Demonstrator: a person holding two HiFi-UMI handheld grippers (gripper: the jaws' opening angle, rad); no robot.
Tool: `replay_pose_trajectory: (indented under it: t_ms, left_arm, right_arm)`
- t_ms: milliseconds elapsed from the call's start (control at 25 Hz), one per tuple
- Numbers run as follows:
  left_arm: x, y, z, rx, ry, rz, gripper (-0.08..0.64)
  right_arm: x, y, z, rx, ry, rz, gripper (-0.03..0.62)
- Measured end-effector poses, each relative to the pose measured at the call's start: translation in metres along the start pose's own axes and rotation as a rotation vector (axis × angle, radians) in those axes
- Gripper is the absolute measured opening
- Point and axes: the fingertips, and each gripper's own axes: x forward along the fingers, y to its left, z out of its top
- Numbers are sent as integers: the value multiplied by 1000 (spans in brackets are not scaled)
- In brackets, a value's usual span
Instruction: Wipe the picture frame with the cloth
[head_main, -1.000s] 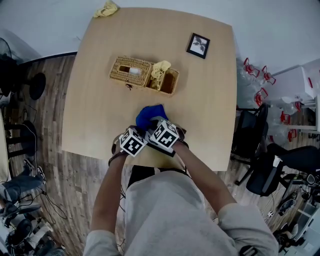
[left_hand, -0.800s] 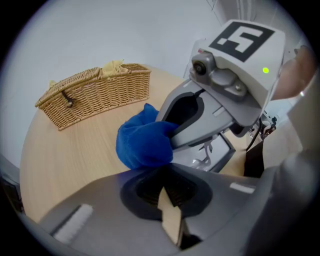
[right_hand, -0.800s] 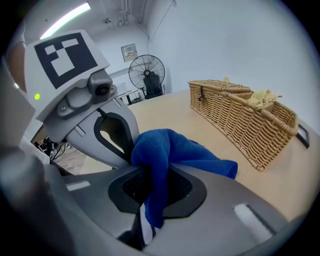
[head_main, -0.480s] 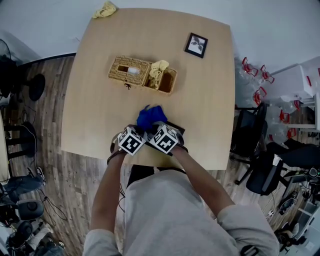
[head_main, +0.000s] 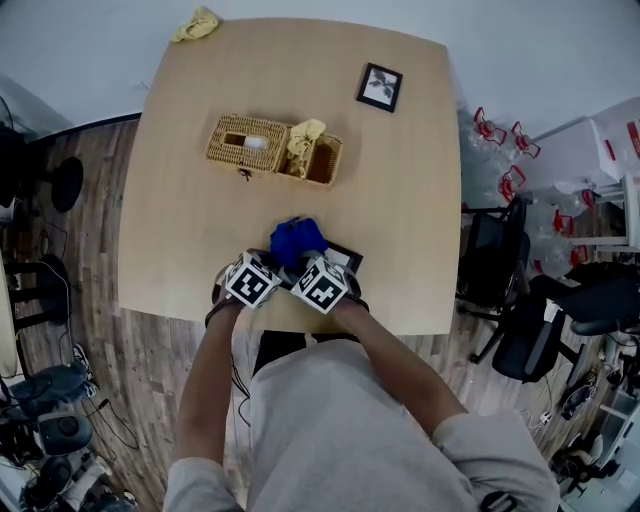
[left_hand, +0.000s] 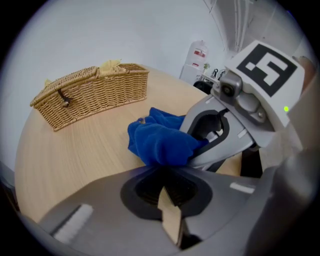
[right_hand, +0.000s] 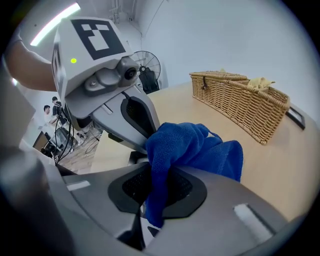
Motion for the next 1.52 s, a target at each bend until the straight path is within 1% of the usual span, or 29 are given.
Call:
replay_pose_trajectory:
  t_ms: [240, 480, 680, 920, 1080, 1240, 1400, 1520]
  left_arm:
    - [1, 0, -2, 6, -3, -31, 52]
    - [2, 3, -5, 76, 12, -93, 52]
    - [2, 5, -6, 107, -18, -119, 52]
    - [0, 3, -4, 116, -48, -117, 52]
    - [0, 2, -5, 123, -50, -100, 52]
    - [1, 2, -6, 132, -38, -88, 52]
    - [2, 4, -7, 154, -14, -82, 52]
    - [3, 5, -7, 164, -13, -77, 52]
  right_arm:
    - [-1, 6, -3, 12, 4, 9, 48]
    - [-2, 16, -9, 0, 22, 31, 48]
    - [0, 23, -7, 1, 48, 39, 48]
    - [2, 25, -7, 0, 31, 46, 47]
    - [-1, 25, -9, -29, 37, 54, 46]
    - [-5, 24, -16, -51, 46, 45, 46]
    - [-11, 23, -24, -45, 44, 40, 46]
    - [-16, 22, -32, -48, 43, 40, 46]
